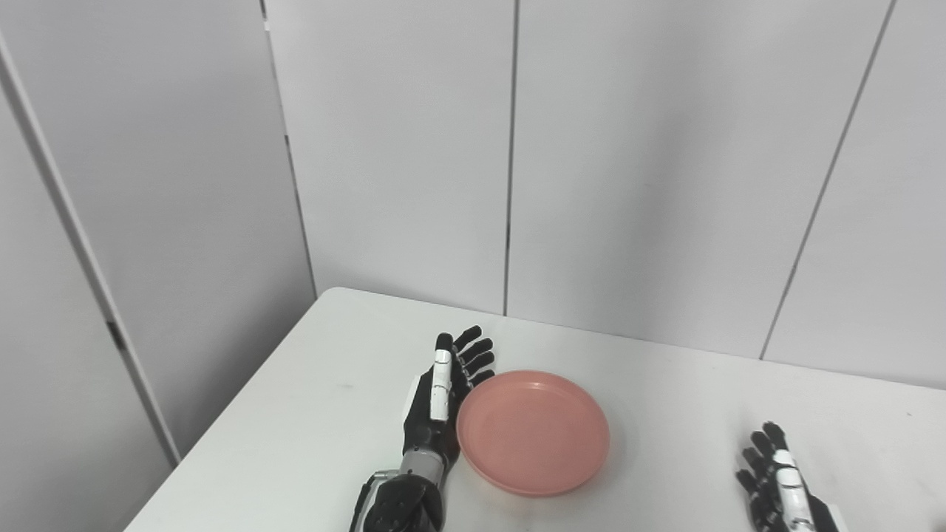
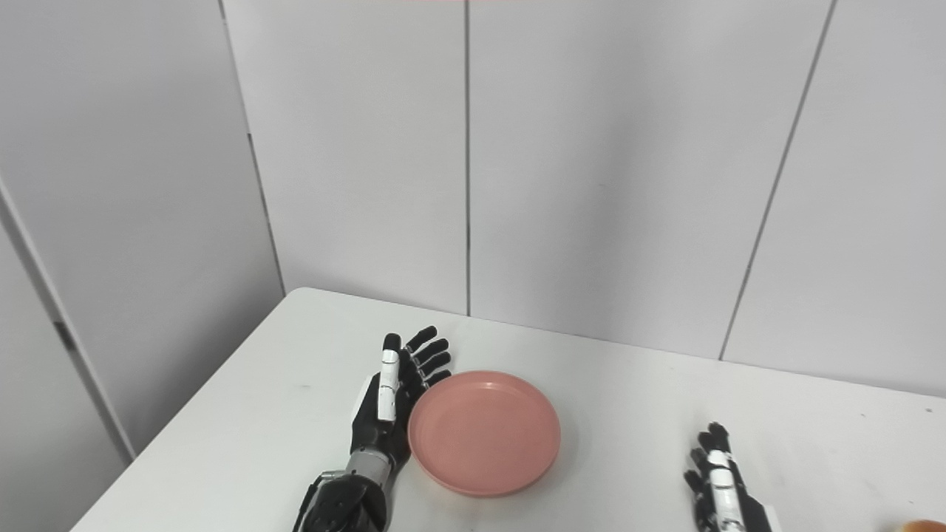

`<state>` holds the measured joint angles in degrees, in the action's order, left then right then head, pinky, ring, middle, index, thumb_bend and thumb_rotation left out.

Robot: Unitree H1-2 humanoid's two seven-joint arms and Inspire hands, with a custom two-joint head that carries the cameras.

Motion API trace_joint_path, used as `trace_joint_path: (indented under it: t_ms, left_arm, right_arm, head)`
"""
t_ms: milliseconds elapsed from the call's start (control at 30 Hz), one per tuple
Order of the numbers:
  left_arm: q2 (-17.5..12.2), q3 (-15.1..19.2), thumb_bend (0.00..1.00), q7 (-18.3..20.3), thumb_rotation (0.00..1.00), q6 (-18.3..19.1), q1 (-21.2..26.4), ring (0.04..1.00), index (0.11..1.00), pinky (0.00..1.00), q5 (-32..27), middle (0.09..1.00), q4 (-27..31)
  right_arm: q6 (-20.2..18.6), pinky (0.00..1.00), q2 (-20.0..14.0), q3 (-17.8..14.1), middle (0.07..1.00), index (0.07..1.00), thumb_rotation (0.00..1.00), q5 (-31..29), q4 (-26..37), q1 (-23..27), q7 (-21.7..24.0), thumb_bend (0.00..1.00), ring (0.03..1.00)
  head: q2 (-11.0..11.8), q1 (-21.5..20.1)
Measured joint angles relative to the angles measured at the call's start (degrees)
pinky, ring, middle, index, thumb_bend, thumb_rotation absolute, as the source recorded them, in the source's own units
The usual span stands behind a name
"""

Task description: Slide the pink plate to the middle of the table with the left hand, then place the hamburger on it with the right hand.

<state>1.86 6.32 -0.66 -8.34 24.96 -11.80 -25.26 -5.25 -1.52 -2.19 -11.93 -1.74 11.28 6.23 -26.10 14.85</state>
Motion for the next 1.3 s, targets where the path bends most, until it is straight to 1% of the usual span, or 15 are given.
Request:
trace_joint_path:
  t_ms: [67,133,200,233,367,400,567,767,933,1000,1067,1167,1200,1233,1300]
  left_arm:
    - [0.8,-0.7,0.82,0.0,1.00,0.4,-1.1,0.864,0.825,0.85,0.5,0.841,1.6]
    - [1.3,-1.7,0.82,0.4,1.00,0.4,-2.0,0.869,0.835,0.86,0.8,0.849,2.5]
    - [1.8,-2.3,0.81,1.2,1.00,0.4,-2.6,0.869,0.836,0.86,0.8,0.851,3.4]
    - [2.1,-2.5,0.81,1.2,1.00,0.5,-3.0,0.872,0.841,0.86,0.8,0.856,4.0]
    - [3.2,-3.9,0.81,1.2,1.00,2.0,-4.8,0.883,0.859,0.88,1.2,0.873,6.6]
    - [3.3,-4.5,0.80,1.2,1.00,2.3,-5.2,0.883,0.861,0.88,1.5,0.874,7.0]
    - [4.6,-6.0,0.79,1.2,1.00,3.2,-7.4,0.903,0.886,0.89,2.7,0.900,9.9]
    - [5.5,-7.2,0.82,1.8,1.00,4.8,-9.6,0.941,0.915,0.94,3.2,0.936,12.6]
    - [5.5,-8.5,0.80,2.6,1.00,3.9,-9.5,0.946,0.925,0.94,3.5,0.946,11.9]
    - [5.5,-8.8,0.82,2.6,1.00,3.1,-9.4,0.947,0.923,0.93,3.8,0.950,11.4]
    - [5.6,-9.0,0.82,2.6,1.00,2.5,-9.1,0.946,0.922,0.93,4.2,0.947,10.8]
    - [5.8,-9.0,0.80,2.5,1.00,2.3,-8.9,0.942,0.920,0.93,4.2,0.941,10.4]
    - [5.9,-9.0,0.80,2.4,1.00,2.2,-8.9,0.942,0.920,0.93,4.4,0.941,10.3]
    - [6.0,-9.0,0.78,2.3,1.00,2.2,-8.9,0.946,0.925,0.94,4.6,0.945,10.3]
    - [6.2,-9.2,0.76,2.2,1.00,2.0,-8.8,0.950,0.933,0.95,5.0,0.952,9.9]
  right_arm:
    - [0.0,1.00,0.3,0.1,1.000,1.000,0.87,-0.1,-0.1,0.2,0.0,0.59,1.000]
    - [0.8,1.00,0.7,0.3,1.000,1.000,0.87,0.4,-0.7,0.5,-0.1,0.57,1.000]
    - [1.8,1.00,1.1,0.6,1.000,1.000,0.88,1.7,-0.8,0.5,-0.6,0.56,1.000]
    - [1.9,1.00,1.1,0.8,1.000,1.000,0.90,2.4,-0.6,0.4,-0.8,0.54,1.000]
    - [1.9,1.00,1.9,1.7,1.000,1.000,0.91,4.9,0.9,0.2,-2.1,0.53,0.999]
    - [1.9,1.00,2.1,1.8,1.000,1.000,0.91,4.9,0.9,0.2,-2.2,0.53,1.000]
    - [1.9,1.00,2.7,2.4,1.000,1.000,0.95,8.2,1.1,0.4,-4.1,0.58,0.989]
    - [2.0,1.00,3.0,2.3,0.995,1.000,0.92,8.1,1.3,1.3,-4.5,0.58,1.000]
    - [4.6,1.00,2.1,1.4,0.976,0.980,0.91,9.8,0.3,3.6,-6.0,0.66,0.999]
    - [5.9,1.00,0.8,1.2,0.943,0.950,0.82,10.4,-0.3,4.3,-5.8,0.66,0.972]
    - [6.5,0.99,-2.2,1.0,0.914,0.924,0.75,11.6,-1.6,5.7,-5.4,0.69,0.939]
    - [6.2,0.91,-8.1,0.1,0.883,0.900,0.59,13.0,-0.5,6.8,-3.9,0.70,0.889]
    - [6.1,0.91,-9.8,-0.5,0.883,0.900,0.59,13.1,0.4,6.9,-3.5,0.70,0.889]
    - [5.8,0.84,-11.3,-0.9,0.869,0.887,0.55,13.5,1.3,6.9,-3.4,0.70,0.857]
    - [4.5,0.79,-14.3,-1.1,0.855,0.875,0.52,16.1,4.0,6.9,-3.2,0.69,0.835]
  head:
    - [-0.4,-1.8]
    - [-1.0,-5.6]
    - [-1.2,-6.4]
    - [-2.0,-8.8]
    - [-2.5,-10.3]
    - [-3.2,-12.1]
    - [-4.8,-16.8]
    - [-6.5,-18.9]
    - [-6.6,-19.2]
    - [-6.5,-19.2]
    - [-6.3,-19.2]
    - [-6.2,-19.5]
    - [-6.2,-19.5]
    - [-6.0,-19.6]
    - [-6.0,-19.6]
